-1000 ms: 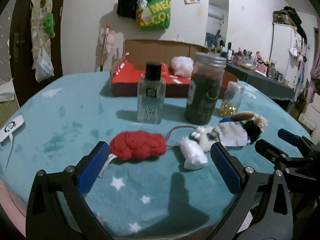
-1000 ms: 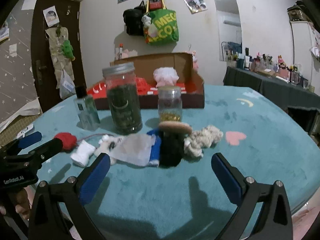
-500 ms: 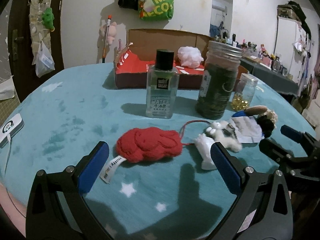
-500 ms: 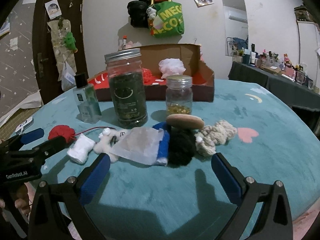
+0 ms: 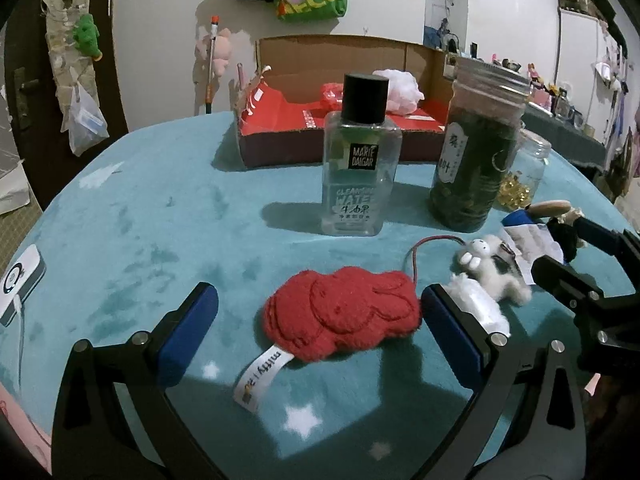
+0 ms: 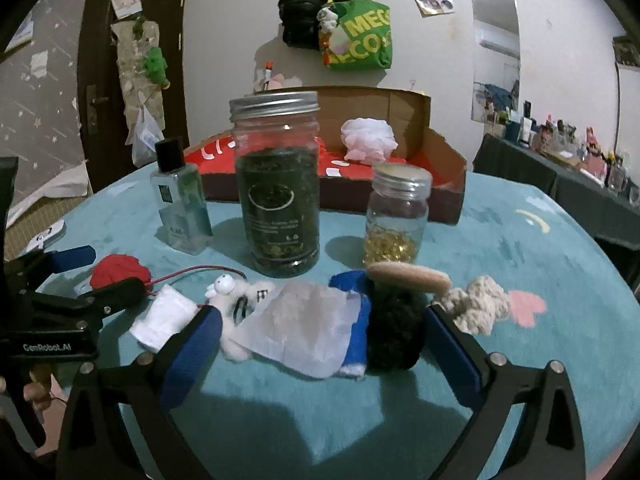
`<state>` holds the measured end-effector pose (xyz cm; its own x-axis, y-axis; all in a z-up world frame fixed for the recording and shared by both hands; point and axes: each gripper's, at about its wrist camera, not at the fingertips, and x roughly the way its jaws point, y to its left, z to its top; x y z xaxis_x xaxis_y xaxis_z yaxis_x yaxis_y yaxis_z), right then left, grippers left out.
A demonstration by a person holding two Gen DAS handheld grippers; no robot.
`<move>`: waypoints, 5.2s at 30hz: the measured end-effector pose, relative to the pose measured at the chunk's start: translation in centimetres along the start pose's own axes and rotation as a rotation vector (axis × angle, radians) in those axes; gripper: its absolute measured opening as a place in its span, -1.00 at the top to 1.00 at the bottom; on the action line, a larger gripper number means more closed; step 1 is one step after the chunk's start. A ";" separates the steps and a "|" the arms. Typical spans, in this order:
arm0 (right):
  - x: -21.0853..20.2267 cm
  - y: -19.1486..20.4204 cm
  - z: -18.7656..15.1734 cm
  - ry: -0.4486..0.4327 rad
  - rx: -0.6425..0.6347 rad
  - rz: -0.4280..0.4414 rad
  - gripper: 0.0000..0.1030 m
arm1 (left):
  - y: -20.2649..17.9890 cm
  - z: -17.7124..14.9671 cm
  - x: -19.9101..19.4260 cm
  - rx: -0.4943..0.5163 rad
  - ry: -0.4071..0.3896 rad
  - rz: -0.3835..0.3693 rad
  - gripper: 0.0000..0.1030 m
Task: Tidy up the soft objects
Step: 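Grasp the white cloth with the right tool while the left tool approaches the red towel, then grasp the red terry towel with the left tool while the right tool lifts the white cloth, then carry the red towel and white cloth toward the cardboard box with both tools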
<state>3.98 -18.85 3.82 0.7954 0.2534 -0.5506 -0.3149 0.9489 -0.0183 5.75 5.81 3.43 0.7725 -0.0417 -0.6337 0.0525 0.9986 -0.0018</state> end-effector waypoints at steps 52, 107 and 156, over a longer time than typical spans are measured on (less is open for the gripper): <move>-1.2 -1.5 0.7 0.001 -0.027 0.089 0.67 | -2.4 1.4 -2.4 0.051 -0.041 -0.143 -0.34; -4.4 -4.0 0.0 -0.054 0.024 0.077 0.67 | -4.5 1.4 -3.5 0.047 -0.080 -0.165 -0.34; 6.8 -13.7 11.1 0.177 0.026 0.237 0.66 | 6.1 14.2 7.4 0.139 0.124 -0.198 -0.34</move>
<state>19.45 -28.01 9.56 0.5979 0.4337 -0.6742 -0.4660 0.8723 0.1479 20.75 11.15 9.70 0.6556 -0.2232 -0.7213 0.2881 0.9570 -0.0343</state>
